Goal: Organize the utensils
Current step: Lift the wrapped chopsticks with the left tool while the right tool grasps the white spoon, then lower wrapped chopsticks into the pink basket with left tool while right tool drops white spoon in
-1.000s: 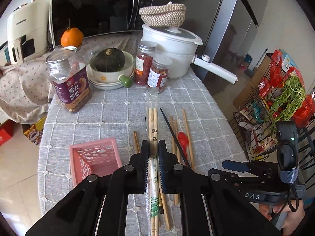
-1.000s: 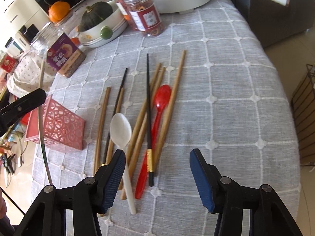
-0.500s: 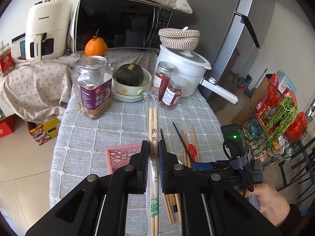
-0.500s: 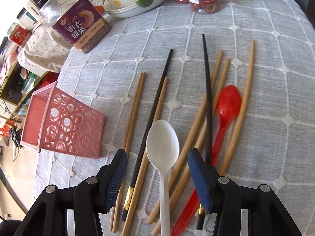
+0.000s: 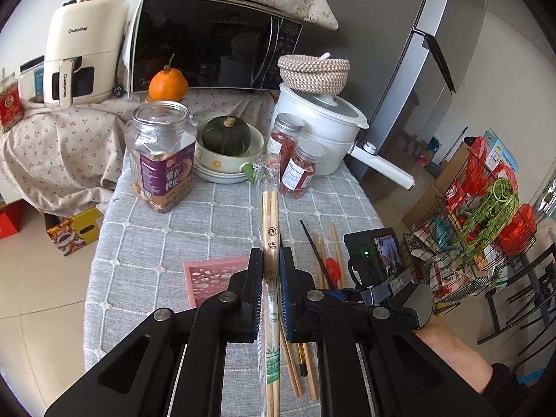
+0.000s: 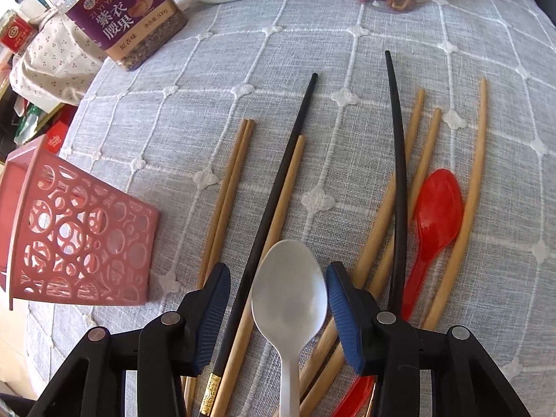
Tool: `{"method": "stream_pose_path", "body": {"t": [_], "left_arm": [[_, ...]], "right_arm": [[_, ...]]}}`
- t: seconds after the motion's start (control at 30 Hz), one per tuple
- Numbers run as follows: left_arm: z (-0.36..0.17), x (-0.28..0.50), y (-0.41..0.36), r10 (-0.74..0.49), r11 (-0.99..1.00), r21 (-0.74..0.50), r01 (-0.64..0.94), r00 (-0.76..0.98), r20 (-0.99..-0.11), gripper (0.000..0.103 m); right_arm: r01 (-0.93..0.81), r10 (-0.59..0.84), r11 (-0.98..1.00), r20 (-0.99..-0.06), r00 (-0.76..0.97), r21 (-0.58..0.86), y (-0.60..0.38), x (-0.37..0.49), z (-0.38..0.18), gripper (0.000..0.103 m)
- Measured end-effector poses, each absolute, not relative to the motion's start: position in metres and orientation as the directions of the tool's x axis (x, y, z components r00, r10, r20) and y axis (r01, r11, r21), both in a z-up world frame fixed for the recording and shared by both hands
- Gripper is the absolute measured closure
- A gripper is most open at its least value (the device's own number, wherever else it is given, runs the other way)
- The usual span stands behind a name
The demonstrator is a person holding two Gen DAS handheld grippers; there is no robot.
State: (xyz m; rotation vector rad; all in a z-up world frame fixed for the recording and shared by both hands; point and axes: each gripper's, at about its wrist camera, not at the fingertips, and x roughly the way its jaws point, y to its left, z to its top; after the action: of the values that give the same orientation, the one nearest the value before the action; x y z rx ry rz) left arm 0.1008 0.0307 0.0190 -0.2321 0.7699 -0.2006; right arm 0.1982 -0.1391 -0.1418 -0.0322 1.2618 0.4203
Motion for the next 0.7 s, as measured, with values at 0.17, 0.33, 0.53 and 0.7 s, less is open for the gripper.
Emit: {"method": "stream_pose_path", "body": {"t": [0.17,0.33,0.53,0.7], "left_arm": [[0.025,0.097,0.033,-0.251,0.956,-0.281,0.084,0.731,-0.635,0.093],[0.042,0.089,0.041,-0.202,0.959,-0.276,0.062,0.833,-0.516,0.093],[0.045,0.087,0.05,-0.092,0.965,-0.261,0.007,0.944,-0.316,0.093],[0.032,0.097,0.049,0.012,0.973,-0.222,-0.065,0.973,-0.231,0.093]], "right_arm": [[-0.331,0.271,0.926,-0.929,0.253,0.18,-0.142,0.193,-0.137,0.065],[-0.326,0.284,0.929,-0.903,0.323,0.176,-0.15,0.182,-0.113,0.065],[-0.331,0.313,0.926,-0.86,0.403,0.182,-0.155,0.166,-0.085,0.065],[-0.332,0.327,0.925,-0.833,0.447,0.185,-0.156,0.156,-0.072,0.065]]}}
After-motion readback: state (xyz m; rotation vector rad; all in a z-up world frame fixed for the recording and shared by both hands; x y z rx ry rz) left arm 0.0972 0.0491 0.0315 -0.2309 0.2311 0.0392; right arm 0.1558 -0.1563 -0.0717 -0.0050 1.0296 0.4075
